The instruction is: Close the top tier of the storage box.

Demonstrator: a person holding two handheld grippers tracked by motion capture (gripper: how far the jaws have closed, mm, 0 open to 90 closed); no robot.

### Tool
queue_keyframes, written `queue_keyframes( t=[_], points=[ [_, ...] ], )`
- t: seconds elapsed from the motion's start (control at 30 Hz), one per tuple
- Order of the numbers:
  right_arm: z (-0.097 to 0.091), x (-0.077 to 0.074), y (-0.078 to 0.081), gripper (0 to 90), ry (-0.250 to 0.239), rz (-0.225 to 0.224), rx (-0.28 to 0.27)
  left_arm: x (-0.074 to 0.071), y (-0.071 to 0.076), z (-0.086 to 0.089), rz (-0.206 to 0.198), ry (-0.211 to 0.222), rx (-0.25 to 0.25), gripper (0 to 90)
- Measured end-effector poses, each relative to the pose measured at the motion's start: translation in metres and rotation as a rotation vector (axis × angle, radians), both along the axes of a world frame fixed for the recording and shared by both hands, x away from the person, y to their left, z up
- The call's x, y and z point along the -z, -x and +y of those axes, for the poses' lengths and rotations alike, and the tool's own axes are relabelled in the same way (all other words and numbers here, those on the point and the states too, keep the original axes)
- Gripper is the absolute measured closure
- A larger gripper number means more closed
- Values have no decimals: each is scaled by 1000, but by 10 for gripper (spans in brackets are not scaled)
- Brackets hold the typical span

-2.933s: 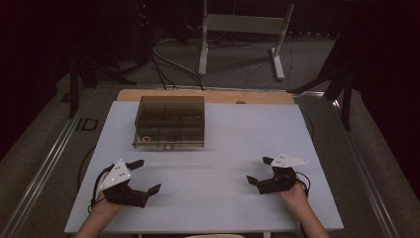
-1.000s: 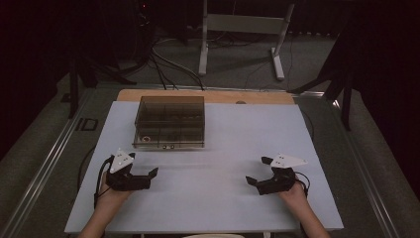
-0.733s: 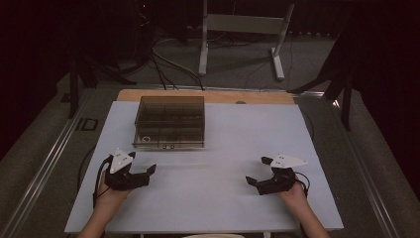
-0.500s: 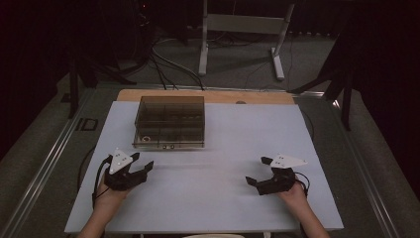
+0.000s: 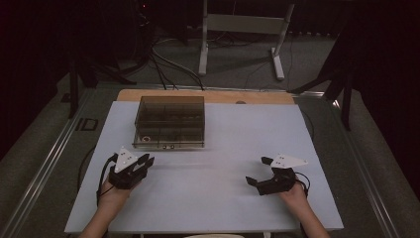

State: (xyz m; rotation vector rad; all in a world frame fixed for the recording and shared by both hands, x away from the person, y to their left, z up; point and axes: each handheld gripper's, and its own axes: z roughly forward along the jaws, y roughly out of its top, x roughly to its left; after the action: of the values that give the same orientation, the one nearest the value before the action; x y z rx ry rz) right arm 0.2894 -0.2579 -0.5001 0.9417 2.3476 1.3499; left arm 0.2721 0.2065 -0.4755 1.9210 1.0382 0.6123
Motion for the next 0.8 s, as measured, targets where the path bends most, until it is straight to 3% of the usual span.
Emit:
queue_keyframes(
  t=[0.3, 0.8],
  points=[
    [-1, -1, 1, 30, -3, -3, 2, -1, -8, -4, -5, -5, 17, 895],
    [-1, -1, 1, 30, -5, -6, 5, 3, -25, -16, -11, -30, 43, 900]
  ],
)
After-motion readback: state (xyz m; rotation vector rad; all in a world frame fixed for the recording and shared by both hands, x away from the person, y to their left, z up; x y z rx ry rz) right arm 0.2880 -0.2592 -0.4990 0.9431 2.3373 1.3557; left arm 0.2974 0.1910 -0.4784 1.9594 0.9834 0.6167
